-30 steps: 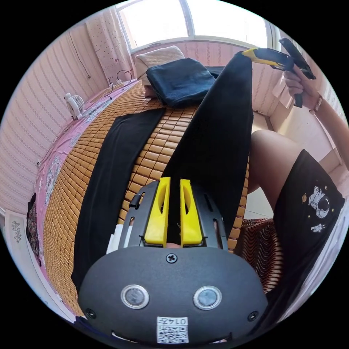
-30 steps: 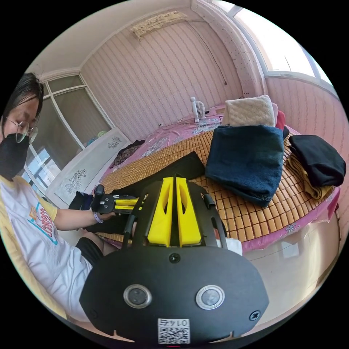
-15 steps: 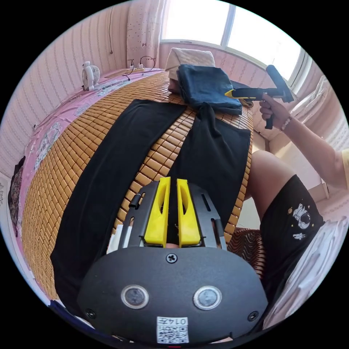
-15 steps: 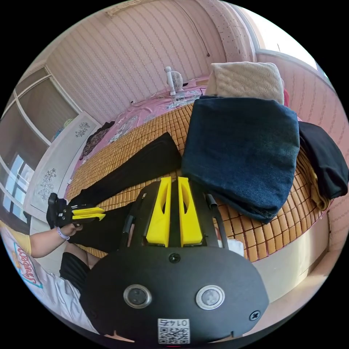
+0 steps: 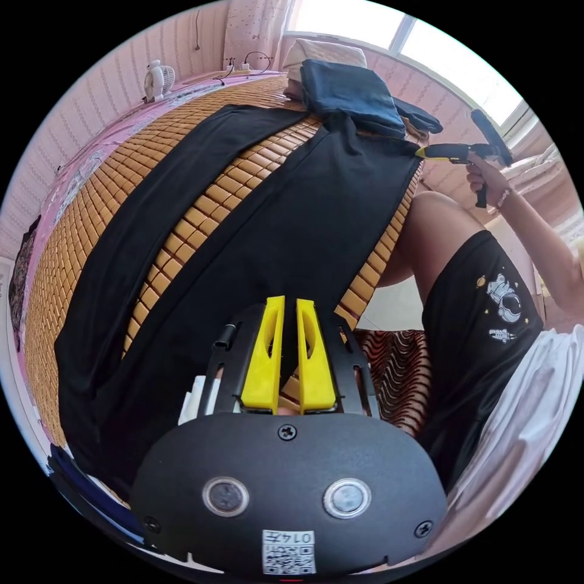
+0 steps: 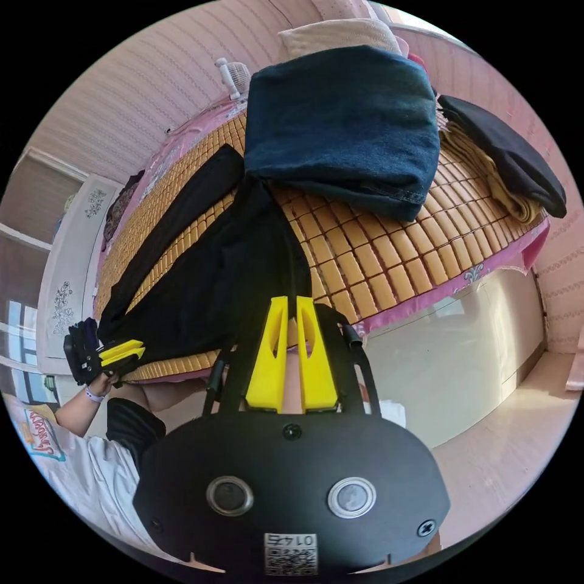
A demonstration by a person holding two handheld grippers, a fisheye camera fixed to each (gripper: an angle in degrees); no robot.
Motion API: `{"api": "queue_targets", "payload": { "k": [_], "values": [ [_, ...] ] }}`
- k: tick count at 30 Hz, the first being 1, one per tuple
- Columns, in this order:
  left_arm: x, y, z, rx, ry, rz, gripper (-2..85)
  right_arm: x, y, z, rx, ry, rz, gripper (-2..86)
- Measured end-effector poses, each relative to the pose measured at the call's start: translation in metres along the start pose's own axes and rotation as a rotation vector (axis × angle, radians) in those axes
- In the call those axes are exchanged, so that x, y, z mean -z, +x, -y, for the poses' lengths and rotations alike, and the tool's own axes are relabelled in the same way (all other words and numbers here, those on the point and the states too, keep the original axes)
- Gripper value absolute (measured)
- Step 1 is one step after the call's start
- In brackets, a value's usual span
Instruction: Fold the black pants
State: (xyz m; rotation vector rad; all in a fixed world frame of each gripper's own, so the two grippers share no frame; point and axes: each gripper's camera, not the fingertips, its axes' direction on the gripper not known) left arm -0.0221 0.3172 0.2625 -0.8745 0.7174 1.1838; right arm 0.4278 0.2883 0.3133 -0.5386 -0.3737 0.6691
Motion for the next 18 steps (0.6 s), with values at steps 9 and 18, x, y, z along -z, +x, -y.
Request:
{"api": "queue_targets", "payload": {
  "k": [9, 18],
  "values": [
    [-0.025, -0.031, -0.066, 0.055, 0.049, -0.085, 5.1, -0.041, 0.001, -0.004, -0.070, -0.105, -0.031, 4.6],
    [0.021, -0.127, -0.260, 0.575, 0.305, 0.010, 5.0, -0.038, -0.067, 0.029, 0.137, -0.034, -0.286, 0.8]
  ]
}}
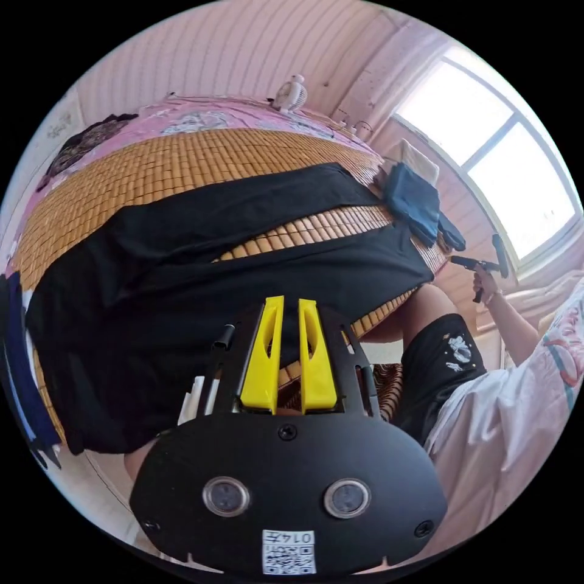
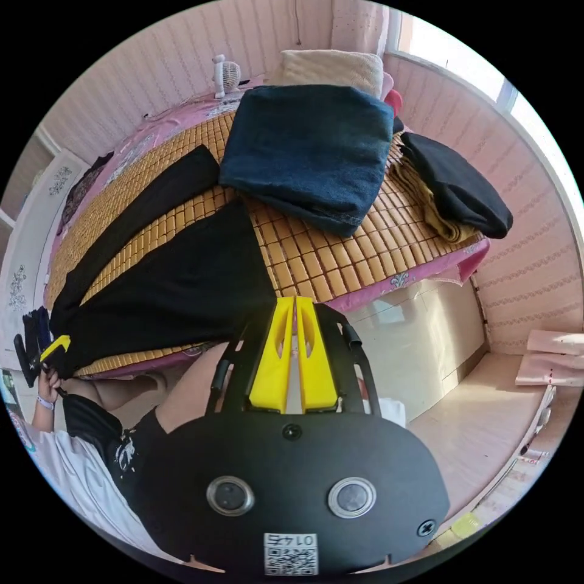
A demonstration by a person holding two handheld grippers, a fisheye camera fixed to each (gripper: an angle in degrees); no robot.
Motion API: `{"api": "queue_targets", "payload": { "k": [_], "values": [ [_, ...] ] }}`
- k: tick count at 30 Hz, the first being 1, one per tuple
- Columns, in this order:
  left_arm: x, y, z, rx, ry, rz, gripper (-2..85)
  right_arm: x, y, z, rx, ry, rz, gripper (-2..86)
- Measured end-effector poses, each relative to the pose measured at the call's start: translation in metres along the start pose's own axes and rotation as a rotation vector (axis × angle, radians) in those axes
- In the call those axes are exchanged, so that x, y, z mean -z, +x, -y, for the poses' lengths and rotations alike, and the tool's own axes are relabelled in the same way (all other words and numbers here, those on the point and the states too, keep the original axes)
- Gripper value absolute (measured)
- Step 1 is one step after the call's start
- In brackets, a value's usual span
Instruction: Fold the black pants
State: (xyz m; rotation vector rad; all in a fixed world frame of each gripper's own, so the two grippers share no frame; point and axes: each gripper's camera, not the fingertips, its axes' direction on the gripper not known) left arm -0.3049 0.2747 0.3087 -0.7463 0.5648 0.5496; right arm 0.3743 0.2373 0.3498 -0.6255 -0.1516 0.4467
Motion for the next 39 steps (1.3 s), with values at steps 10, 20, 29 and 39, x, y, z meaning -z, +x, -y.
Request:
{"api": "queue_targets", "payload": {
  "k": [10, 20, 29, 39],
  "values": [
    [0.084, -0.207, -0.225, 0.948, 0.481, 0.202, 6.6, -0.025, -0.306, 0.112, 0.723, 0.040, 0.451, 5.1],
    [0.037, -0.305, -0.359, 1.290, 0.610, -0.068, 13.5, -0.059, -0.731, 0.106, 1.255, -0.130, 0.607, 10.0],
    [0.008, -0.370, -0.376, 1.240, 0.435, -0.158, 7.8, -0.095, -0.857, 0.052, 1.462, -0.052, 0.414, -0.7],
    [0.019, -0.384, -0.402, 1.150, 0.464, -0.072, 1.2, -0.058, -0.728, 0.108, 1.251, -0.061, 0.756, -0.9]
  ]
}}
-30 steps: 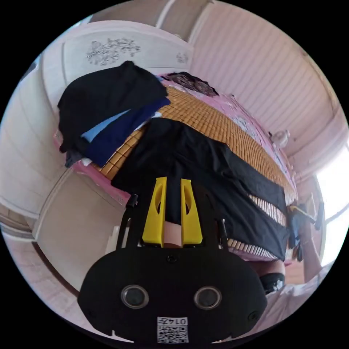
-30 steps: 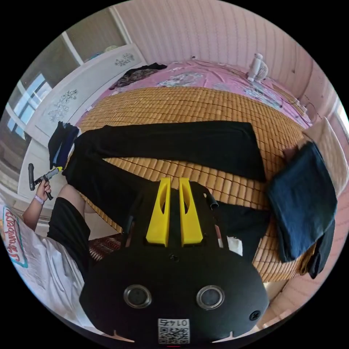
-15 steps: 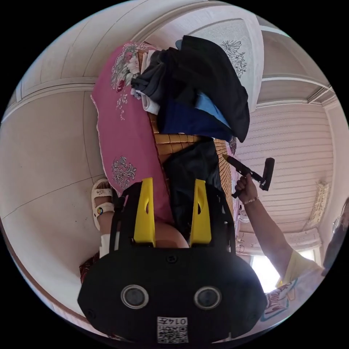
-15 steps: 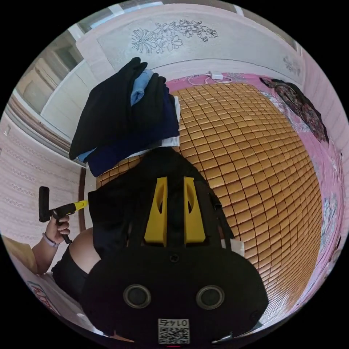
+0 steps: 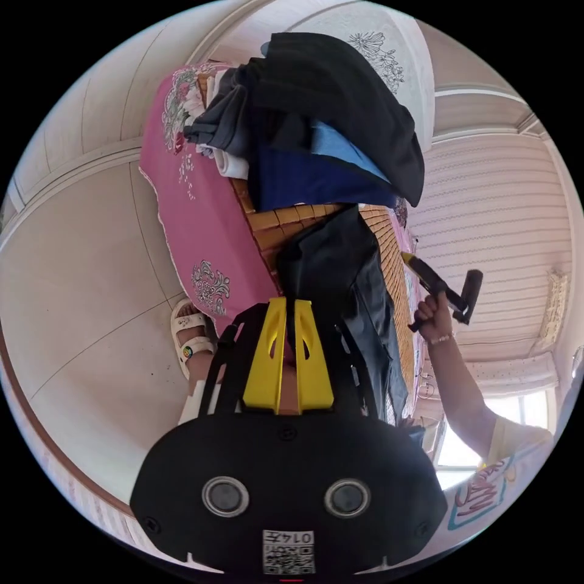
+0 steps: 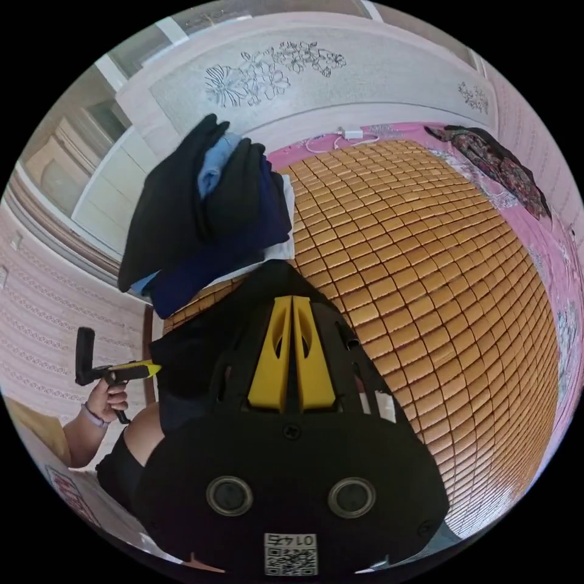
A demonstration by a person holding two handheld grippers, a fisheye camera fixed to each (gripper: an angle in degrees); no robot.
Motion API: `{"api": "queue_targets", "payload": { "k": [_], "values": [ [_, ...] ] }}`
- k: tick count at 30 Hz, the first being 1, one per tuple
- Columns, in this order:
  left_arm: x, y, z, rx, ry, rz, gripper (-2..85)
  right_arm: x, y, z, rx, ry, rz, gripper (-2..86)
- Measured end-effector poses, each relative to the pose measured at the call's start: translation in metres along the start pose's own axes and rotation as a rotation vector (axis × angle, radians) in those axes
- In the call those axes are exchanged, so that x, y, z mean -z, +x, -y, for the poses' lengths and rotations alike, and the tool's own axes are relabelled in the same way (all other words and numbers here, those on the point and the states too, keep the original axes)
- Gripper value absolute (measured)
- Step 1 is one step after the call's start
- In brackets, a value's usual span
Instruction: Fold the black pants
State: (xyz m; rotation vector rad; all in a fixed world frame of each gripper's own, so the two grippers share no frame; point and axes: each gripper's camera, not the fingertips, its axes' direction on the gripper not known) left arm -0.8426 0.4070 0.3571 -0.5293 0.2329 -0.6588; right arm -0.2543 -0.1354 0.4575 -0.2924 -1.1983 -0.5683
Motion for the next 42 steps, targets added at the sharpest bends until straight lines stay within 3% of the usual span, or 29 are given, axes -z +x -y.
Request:
{"api": "queue_targets", "payload": {
  "k": [4, 11, 15, 18, 24, 31, 36, 42],
  "values": [
    [0.009, 0.001, 0.004, -0.059, 0.002, 0.026, 0.0, 0.095, 0.022, -0.129, -0.136, 0.067, -0.071, -0.7],
    [0.021, 0.006, 0.016, -0.087, -0.018, 0.042, -0.4, 0.259, 0.032, -0.439, -0.903, 0.001, -0.416, 3.2],
    [0.027, 0.020, 0.023, -0.141, -0.035, 0.126, -0.4, 0.320, -0.002, -0.574, -1.311, 0.143, -0.502, 7.6],
    [0.029, 0.026, 0.028, -0.144, -0.046, 0.151, -0.5, 0.341, -0.025, -0.635, -1.472, 0.227, -0.556, 8.5],
    [0.031, 0.044, 0.037, -0.205, -0.079, 0.277, -0.5, 0.354, -0.048, -0.705, -1.633, 0.413, -0.525, 11.1],
    [0.041, 0.064, 0.041, -0.223, -0.108, 0.308, -0.4, 0.352, -0.057, -0.753, -1.743, 0.432, -0.346, 13.7],
    [0.051, 0.073, 0.041, -0.214, -0.104, 0.290, -0.4, 0.353, -0.072, -0.778, -1.739, 0.567, -0.145, 6.7],
    [0.074, 0.101, 0.036, -0.287, -0.088, 0.278, -0.5, 0.392, -0.100, -0.772, -1.613, 0.651, -0.204, 2.1]
  ]
}}
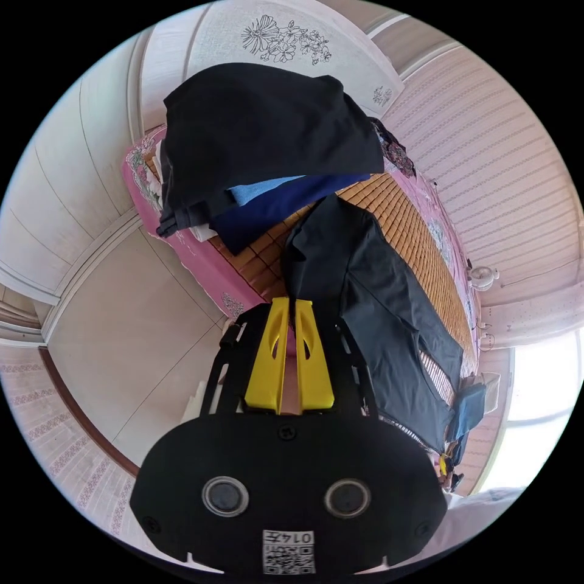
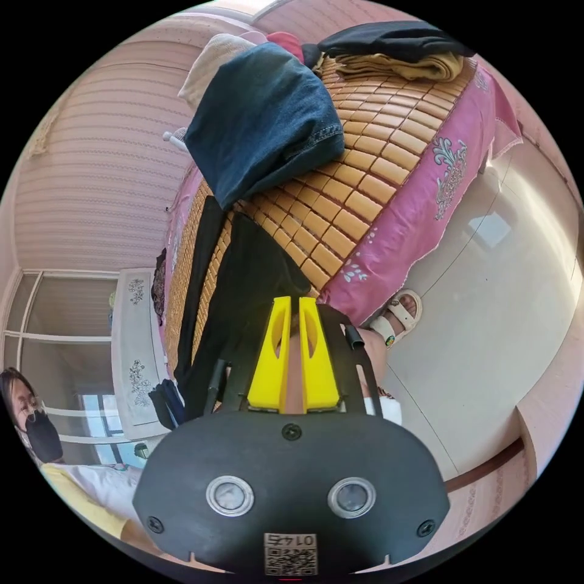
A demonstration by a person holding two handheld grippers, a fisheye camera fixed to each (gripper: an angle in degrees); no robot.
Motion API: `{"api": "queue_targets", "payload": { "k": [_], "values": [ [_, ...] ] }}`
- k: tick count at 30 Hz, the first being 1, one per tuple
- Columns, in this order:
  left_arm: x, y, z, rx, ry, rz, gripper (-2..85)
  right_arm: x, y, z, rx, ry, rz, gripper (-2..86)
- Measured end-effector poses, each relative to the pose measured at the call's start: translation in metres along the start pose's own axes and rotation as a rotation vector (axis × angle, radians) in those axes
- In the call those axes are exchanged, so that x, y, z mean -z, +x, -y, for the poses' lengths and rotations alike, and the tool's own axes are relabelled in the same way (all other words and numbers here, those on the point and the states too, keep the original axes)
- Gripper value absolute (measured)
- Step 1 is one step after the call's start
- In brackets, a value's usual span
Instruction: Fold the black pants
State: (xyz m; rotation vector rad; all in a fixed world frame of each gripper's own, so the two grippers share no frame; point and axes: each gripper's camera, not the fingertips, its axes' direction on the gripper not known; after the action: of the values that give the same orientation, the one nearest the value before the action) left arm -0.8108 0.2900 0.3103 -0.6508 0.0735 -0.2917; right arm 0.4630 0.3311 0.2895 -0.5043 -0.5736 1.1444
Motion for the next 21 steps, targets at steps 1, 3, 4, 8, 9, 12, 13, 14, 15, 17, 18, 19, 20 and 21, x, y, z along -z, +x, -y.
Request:
{"api": "queue_targets", "payload": {
  "k": [1, 3, 4, 8, 9, 12, 13, 14, 15, 17, 18, 19, 20, 21],
  "values": [
    [0.009, 0.006, 0.000, -0.035, 0.011, 0.000, -0.5, 0.006, -0.004, 0.000, 0.019, 0.010, -0.010, 2.0],
    [0.023, 0.018, 0.004, -0.109, 0.026, 0.027, -0.6, 0.026, -0.027, 0.000, 0.112, 0.043, -0.067, 1.5],
    [0.033, 0.030, 0.008, -0.169, 0.055, 0.051, -0.6, 0.031, -0.035, 0.000, 0.143, 0.053, -0.092, 1.4],
    [0.057, 0.074, 0.030, -0.317, 0.164, 0.059, -0.6, 0.039, -0.111, 0.010, 0.402, 0.111, -0.294, 1.1],
    [0.062, 0.088, 0.041, -0.345, 0.194, 0.054, -0.7, 0.037, -0.133, 0.017, 0.457, 0.133, -0.309, 1.1],
    [0.065, 0.123, 0.071, -0.384, 0.254, 0.018, -0.8, 0.019, -0.187, 0.054, 0.565, 0.163, -0.300, 1.3],
    [0.063, 0.136, 0.085, -0.376, 0.260, -0.001, -0.7, 0.014, -0.197, 0.064, 0.582, 0.164, -0.299, 1.3],
    [0.060, 0.141, 0.092, -0.367, 0.261, -0.010, -0.6, 0.001, -0.220, 0.083, 0.612, 0.173, -0.303, 1.5],
    [0.054, 0.151, 0.106, -0.334, 0.255, -0.029, -0.4, -0.014, -0.242, 0.105, 0.629, 0.174, -0.307, 1.8],
    [0.040, 0.162, 0.123, -0.280, 0.251, -0.058, 0.3, -0.037, -0.272, 0.139, 0.608, 0.164, -0.275, 2.5],
    [0.030, 0.166, 0.130, -0.237, 0.250, -0.068, 1.4, -0.051, -0.286, 0.157, 0.560, 0.178, -0.244, 3.1],
    [0.019, 0.167, 0.135, -0.184, 0.229, -0.059, 2.9, -0.057, -0.291, 0.162, 0.538, 0.198, -0.239, 3.7],
    [0.015, 0.167, 0.137, -0.156, 0.214, -0.051, 3.9, -0.068, -0.301, 0.166, 0.522, 0.248, -0.241, 4.7],
    [0.008, 0.167, 0.139, -0.111, 0.181, -0.043, 6.0, -0.081, -0.307, 0.165, 0.506, 0.273, -0.254, 6.1]
  ]
}}
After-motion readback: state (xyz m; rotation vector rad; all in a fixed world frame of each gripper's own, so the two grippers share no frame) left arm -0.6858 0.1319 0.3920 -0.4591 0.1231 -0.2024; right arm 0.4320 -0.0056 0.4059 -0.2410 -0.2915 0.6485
